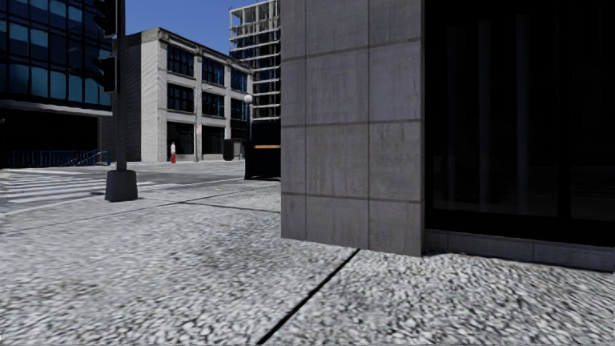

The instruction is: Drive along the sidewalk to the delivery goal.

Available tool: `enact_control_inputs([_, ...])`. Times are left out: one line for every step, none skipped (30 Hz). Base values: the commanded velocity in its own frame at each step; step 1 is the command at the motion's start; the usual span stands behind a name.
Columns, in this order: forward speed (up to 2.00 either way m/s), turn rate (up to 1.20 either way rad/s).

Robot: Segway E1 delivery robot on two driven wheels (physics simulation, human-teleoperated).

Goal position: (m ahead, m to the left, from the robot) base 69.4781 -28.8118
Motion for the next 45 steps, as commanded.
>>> enact_control_inputs([1.3,0.58])
enact_control_inputs([1.3,0.58])
enact_control_inputs([1.3,0.58])
enact_control_inputs([1.3,0.58])
enact_control_inputs([1.3,0.58])
enact_control_inputs([1.3,0.58])
enact_control_inputs([1.3,0.58])
enact_control_inputs([1.3,0.58])
enact_control_inputs([1.3,0.58])
enact_control_inputs([1.3,0.58])
enact_control_inputs([1.3,0.58])
enact_control_inputs([1.3,0.58])
enact_control_inputs([1.3,0.58])
enact_control_inputs([1.3,0.58])
enact_control_inputs([1.3,0.58])
enact_control_inputs([1.3,0.58])
enact_control_inputs([1.3,0.58])
enact_control_inputs([1.3,0.58])
enact_control_inputs([1.3,0.58])
enact_control_inputs([1.3,0.58])
enact_control_inputs([1.3,0.58])
enact_control_inputs([1.3,0.58])
enact_control_inputs([1.3,0.58])
enact_control_inputs([1.3,0.58])
enact_control_inputs([1.3,0.58])
enact_control_inputs([1.3,0.58])
enact_control_inputs([1.3,0.58])
enact_control_inputs([1.3,0.58])
enact_control_inputs([1.3,0.48])
enact_control_inputs([1.3,0.31])
enact_control_inputs([1.3,0.31])
enact_control_inputs([1.3,0.13])
enact_control_inputs([1.3,0.02])
enact_control_inputs([1.3,0.0])
enact_control_inputs([1.3,0.0])
enact_control_inputs([1.3,0.0])
enact_control_inputs([1.3,0.0])
enact_control_inputs([1.3,0.0])
enact_control_inputs([1.3,-0.04])
enact_control_inputs([1.3,-0.04])
enact_control_inputs([1.3,-0.09])
enact_control_inputs([1.3,-0.18])
enact_control_inputs([1.3,-0.22])
enact_control_inputs([1.3,-0.22])
enact_control_inputs([1.3,-0.24])
